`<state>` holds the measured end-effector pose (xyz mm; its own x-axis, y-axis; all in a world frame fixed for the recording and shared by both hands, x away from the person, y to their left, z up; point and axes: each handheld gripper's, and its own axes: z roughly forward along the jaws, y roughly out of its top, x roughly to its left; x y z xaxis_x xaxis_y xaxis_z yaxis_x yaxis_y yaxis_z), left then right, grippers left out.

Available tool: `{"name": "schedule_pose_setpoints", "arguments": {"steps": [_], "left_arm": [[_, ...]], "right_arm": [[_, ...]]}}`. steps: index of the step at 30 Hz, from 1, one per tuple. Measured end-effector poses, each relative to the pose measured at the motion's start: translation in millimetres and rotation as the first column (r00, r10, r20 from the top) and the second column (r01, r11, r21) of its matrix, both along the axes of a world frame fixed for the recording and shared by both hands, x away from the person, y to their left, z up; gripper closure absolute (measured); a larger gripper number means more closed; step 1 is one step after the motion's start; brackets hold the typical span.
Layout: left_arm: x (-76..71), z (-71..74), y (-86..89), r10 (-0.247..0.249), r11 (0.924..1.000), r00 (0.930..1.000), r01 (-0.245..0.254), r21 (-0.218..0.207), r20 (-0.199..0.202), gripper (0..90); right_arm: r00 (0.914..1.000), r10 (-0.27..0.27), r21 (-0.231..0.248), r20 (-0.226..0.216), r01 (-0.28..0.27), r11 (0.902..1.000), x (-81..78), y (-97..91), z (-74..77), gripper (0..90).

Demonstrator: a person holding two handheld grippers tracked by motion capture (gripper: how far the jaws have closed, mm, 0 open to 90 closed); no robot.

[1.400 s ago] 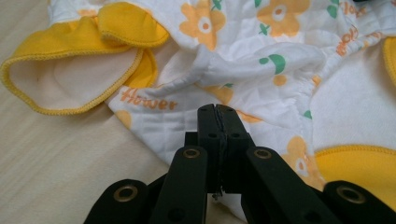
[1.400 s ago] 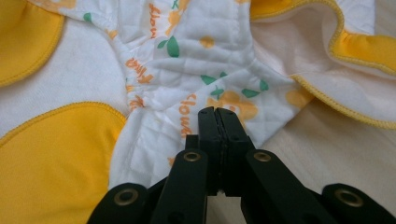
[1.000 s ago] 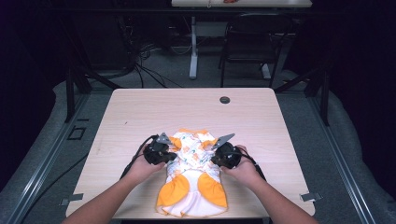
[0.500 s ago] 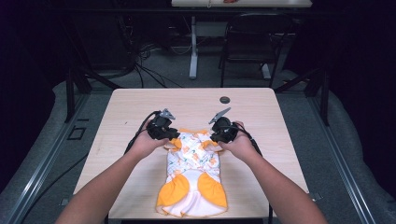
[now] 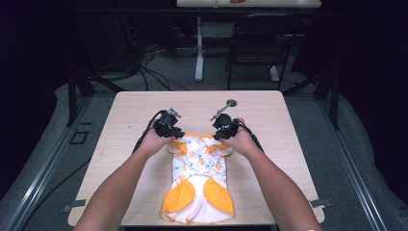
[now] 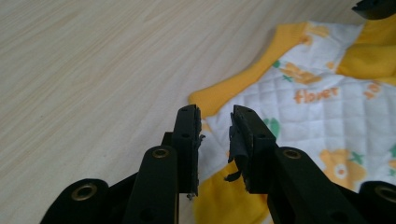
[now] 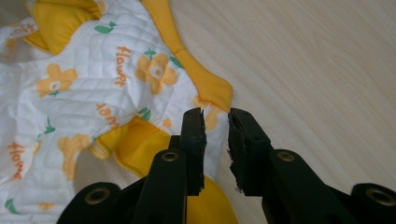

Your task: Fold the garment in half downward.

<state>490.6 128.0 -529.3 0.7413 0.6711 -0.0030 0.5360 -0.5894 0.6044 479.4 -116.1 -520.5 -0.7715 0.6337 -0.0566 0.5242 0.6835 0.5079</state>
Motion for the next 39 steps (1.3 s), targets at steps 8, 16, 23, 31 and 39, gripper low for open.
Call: {"name": "schedule_pose_setpoints", "arguments": {"steps": [8,16,23,31,39], "left_arm": [[6.6,-11.1,-4.7,-0.005,1.0000,0.9997,0.005,0.001,-0.024,67.4],[8.4,-24.8,-7.3,-0.003,0.9998,0.9991,0.004,0.021,-0.043,64.3],[8.2,-31.4,-9.7,0.002,0.9987,0.9985,0.000,0.050,-0.055,59.8],[7.1,-33.8,-7.1,0.025,0.9994,0.9982,-0.023,0.025,-0.054,57.5],[6.0,-33.2,-8.4,0.003,0.9998,0.9981,-0.002,0.019,-0.062,66.0]], "right_arm": [[0.9998,-0.003,-0.017,-0.021,0.003,0.9999,9.3,7.0,-12.7,70.4],[0.9996,-0.012,-0.043,-0.025,0.011,0.9990,13.0,10.9,-23.9,68.2],[0.9987,-0.024,-0.071,-0.045,0.020,0.9972,17.8,9.3,-29.5,65.4],[0.9942,-0.053,-0.040,-0.093,0.050,0.9980,20.7,4.5,-32.6,64.2],[0.9897,-0.060,-0.008,-0.130,0.060,0.9982,21.2,4.0,-33.1,73.7]]}}
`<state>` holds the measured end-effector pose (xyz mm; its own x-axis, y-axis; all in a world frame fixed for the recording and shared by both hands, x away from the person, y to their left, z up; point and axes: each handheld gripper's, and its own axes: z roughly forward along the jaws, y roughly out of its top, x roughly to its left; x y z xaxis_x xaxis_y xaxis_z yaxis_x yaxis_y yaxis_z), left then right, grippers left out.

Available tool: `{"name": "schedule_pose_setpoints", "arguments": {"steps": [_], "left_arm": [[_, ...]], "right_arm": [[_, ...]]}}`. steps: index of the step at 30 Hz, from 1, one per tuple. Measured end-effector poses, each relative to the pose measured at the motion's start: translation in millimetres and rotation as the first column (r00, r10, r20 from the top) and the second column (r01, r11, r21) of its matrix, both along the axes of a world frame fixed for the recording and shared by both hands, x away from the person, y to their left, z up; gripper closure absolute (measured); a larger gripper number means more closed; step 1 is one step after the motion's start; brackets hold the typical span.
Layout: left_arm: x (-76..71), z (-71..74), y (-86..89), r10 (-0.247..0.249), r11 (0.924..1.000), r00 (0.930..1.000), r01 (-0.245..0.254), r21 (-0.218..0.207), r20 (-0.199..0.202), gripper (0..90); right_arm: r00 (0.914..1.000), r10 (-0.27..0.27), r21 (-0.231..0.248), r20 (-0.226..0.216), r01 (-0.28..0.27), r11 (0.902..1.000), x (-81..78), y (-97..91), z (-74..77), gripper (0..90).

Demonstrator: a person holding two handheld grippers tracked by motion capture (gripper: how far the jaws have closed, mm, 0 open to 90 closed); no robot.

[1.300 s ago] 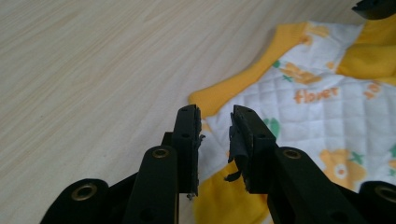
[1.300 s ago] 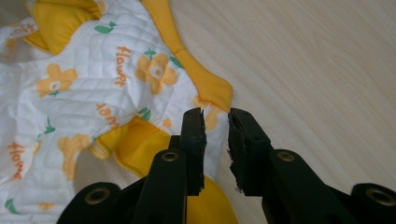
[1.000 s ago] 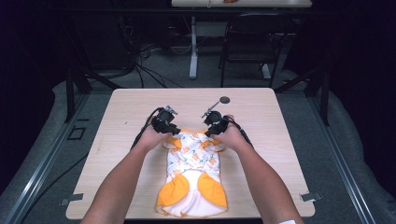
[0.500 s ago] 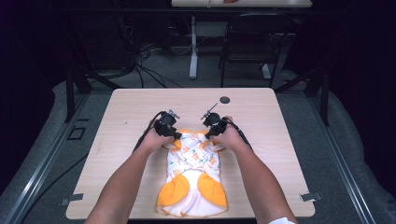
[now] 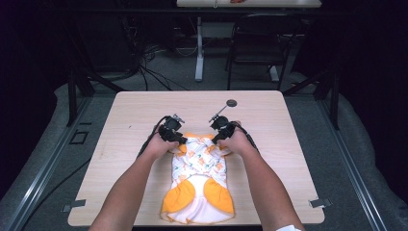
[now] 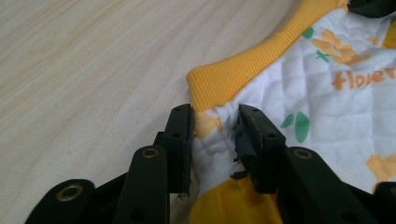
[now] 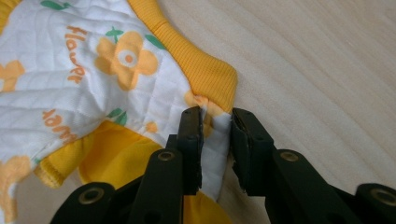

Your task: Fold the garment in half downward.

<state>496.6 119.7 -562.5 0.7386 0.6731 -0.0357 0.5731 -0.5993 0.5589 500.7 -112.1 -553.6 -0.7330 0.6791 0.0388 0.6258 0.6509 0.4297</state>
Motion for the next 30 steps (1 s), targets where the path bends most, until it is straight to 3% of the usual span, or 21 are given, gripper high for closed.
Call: {"name": "schedule_pose_setpoints", "arguments": {"steps": [5,8,15,16,20,27,30], "left_arm": [[-0.1,0.1,0.4,-0.009,0.9999,1.0000,0.009,-0.005,-0.003,72.1],[-0.8,0.4,-0.5,-0.015,0.9999,0.9999,0.015,-0.005,-0.005,78.0],[-2.3,0.9,-0.5,-0.008,1.0000,1.0000,0.008,-0.004,0.006,81.7],[-2.8,1.4,-0.9,-0.005,1.0000,0.9999,0.005,0.004,0.012,82.4],[-5.3,6.1,-0.5,-0.017,0.9997,0.9995,0.017,0.020,0.025,82.8],[-10.5,18.2,3.9,-0.029,0.9995,0.9979,0.029,0.012,0.058,83.0],[-14.7,27.1,6.7,-0.033,0.9994,0.9953,0.033,0.002,0.091,83.0]], "right_arm": [[0.9999,-0.013,0.018,-0.001,0.013,0.9997,-1.9,2.2,-1.1,79.2],[0.9999,0.014,-0.011,0.006,-0.014,0.9998,-3.1,3.8,0.5,83.1],[0.9967,0.035,-0.032,0.074,-0.032,0.9990,-9.9,6.8,-0.9,85.7],[0.9948,0.055,-0.056,0.085,-0.050,0.9972,-11.7,7.2,0.5,86.1],[0.9911,0.087,-0.074,0.101,-0.079,0.9941,-15.5,8.1,3.6,86.4],[0.9853,0.111,-0.058,0.130,-0.104,0.9929,-22.9,7.0,15.4,86.7],[0.9810,0.119,-0.043,0.153,-0.114,0.9925,-26.7,3.5,24.9,86.8]]}}
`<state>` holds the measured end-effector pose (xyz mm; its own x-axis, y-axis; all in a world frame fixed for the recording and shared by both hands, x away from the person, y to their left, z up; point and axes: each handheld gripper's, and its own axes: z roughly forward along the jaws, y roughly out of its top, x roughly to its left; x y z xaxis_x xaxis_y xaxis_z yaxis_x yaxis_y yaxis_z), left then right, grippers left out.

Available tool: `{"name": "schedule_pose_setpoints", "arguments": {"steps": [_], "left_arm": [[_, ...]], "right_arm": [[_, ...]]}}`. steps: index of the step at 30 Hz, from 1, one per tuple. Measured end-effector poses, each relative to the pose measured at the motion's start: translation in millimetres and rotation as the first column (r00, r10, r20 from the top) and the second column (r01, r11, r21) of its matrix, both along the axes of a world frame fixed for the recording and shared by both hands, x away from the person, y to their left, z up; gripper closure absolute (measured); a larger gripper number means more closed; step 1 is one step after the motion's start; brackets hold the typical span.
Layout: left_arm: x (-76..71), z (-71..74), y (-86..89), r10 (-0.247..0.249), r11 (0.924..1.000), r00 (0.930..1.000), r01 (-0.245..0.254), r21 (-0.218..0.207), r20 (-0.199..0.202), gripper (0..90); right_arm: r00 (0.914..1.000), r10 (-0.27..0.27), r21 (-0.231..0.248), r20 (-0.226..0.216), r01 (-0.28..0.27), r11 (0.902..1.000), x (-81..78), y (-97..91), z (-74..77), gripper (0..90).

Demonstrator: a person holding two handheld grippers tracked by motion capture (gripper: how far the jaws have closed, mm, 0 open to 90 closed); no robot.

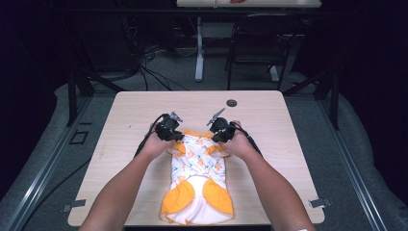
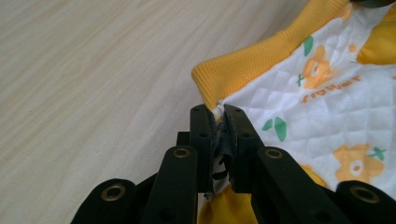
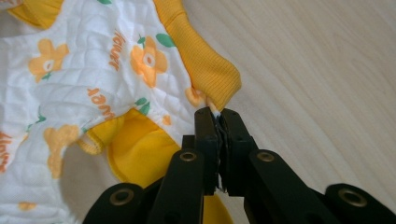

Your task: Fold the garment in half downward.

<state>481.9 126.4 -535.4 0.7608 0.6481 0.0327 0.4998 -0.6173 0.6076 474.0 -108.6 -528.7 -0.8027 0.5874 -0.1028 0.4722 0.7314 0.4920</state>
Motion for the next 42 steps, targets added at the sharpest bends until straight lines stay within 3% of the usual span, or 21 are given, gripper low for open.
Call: {"name": "schedule_pose_setpoints", "arguments": {"steps": [4,11,18,23,30,42], "left_arm": [[-4.2,9.0,1.6,-0.009,0.9998,0.9997,0.009,-0.019,0.021,83.0],[-10.9,27.1,2.3,-0.038,0.9991,0.9975,0.039,-0.015,0.059,82.9],[-15.9,38.0,5.8,-0.037,0.9988,0.9955,0.040,-0.027,0.088,82.9],[-17.8,48.7,6.7,-0.029,0.9991,0.9929,0.032,-0.026,0.116,82.9],[-21.1,62.6,6.9,-0.032,0.9994,0.9872,0.033,-0.004,0.156,82.9],[-27.4,80.0,6.6,-0.041,0.9991,0.9782,0.042,0.000,0.204,82.9]], "right_arm": [[0.9999,-0.002,0.020,0.015,0.001,0.9998,-3.8,-2.5,7.1,86.8],[0.9988,-0.002,0.055,0.048,0.000,0.9985,-12.4,-7.3,25.0,86.8],[0.9961,0.002,0.064,0.088,-0.008,0.9979,-15.9,-11.0,51.0,86.8],[0.9935,-0.002,0.059,0.114,-0.005,0.9982,-17.8,-9.1,61.0,86.8],[0.9912,-0.003,0.064,0.133,-0.005,0.9979,-19.5,-8.2,69.1,86.8],[0.9857,0.000,0.070,0.169,-0.012,0.9975,-23.7,-9.1,79.6,86.8]]}}
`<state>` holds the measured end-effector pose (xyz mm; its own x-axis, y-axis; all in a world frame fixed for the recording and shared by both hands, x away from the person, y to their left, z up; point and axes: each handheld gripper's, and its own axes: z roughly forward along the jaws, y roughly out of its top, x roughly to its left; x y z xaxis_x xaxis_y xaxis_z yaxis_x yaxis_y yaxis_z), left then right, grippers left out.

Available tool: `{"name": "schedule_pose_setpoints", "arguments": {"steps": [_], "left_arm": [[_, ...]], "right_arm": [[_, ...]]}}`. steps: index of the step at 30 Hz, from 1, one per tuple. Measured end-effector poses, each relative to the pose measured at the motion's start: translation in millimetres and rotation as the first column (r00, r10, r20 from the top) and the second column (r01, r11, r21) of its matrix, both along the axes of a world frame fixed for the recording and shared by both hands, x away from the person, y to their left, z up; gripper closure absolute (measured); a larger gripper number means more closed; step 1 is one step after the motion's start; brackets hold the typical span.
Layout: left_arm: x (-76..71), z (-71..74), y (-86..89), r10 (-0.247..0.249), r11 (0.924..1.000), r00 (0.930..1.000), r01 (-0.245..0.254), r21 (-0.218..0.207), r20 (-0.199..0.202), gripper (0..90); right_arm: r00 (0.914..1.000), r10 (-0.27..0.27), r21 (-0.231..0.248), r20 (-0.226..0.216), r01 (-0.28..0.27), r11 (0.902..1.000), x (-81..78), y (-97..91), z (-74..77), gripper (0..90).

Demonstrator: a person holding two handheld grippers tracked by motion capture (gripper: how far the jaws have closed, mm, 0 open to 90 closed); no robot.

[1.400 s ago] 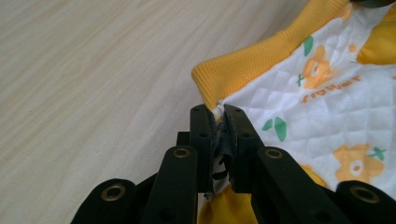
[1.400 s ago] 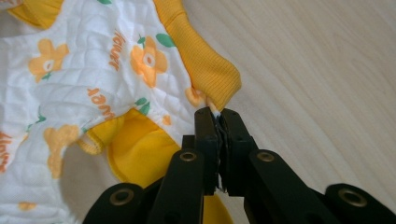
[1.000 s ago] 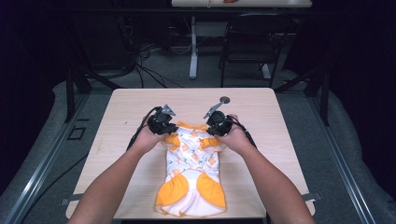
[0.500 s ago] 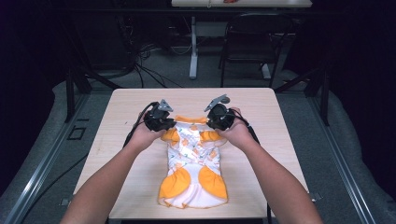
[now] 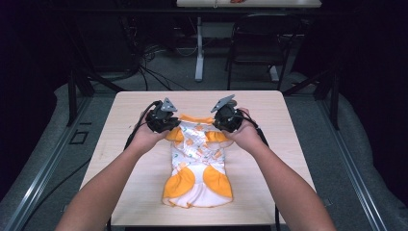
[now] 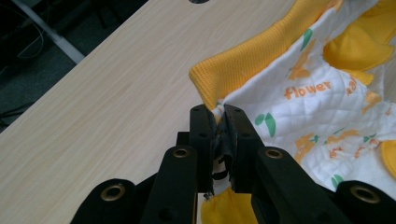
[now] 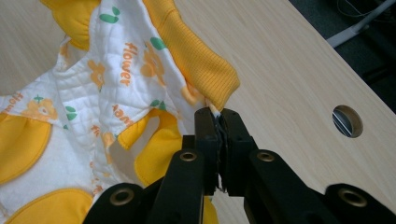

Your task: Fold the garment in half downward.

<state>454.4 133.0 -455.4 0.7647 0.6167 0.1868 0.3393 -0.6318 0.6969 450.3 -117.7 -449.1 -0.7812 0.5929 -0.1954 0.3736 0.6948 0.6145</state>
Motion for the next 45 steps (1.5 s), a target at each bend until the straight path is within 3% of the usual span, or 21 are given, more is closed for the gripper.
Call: {"name": "schedule_pose_setpoints", "arguments": {"steps": [5,14,34,40,45], "left_arm": [[-1.5,4.2,1.0,0.002,1.0000,0.9999,-0.002,-0.002,0.014,82.9],[-3.7,16.2,2.2,0.003,1.0000,0.9989,-0.003,0.001,0.047,82.9],[-7.6,37.4,3.6,0.018,0.9998,0.9924,-0.018,-0.002,0.122,82.8],[-12.1,33.4,3.2,0.009,0.9999,0.9917,-0.008,-0.008,0.128,82.8],[-19.7,19.1,0.9,-0.029,0.9993,0.9938,0.027,0.028,0.107,82.7]], "right_arm": [[0.9999,-0.001,0.010,0.011,0.000,1.0000,-1.2,-0.8,2.9,86.8],[0.9980,0.006,-0.015,0.062,-0.005,0.9999,-4.6,2.0,14.0,86.8],[0.9880,0.009,-0.022,0.154,-0.006,0.9997,-9.0,4.3,35.6,86.7],[0.9863,0.012,-0.028,0.164,-0.008,0.9996,-11.2,5.2,33.6,86.7],[0.9878,0.037,-0.073,0.151,-0.027,0.9970,-16.6,4.3,18.0,86.6]]}}
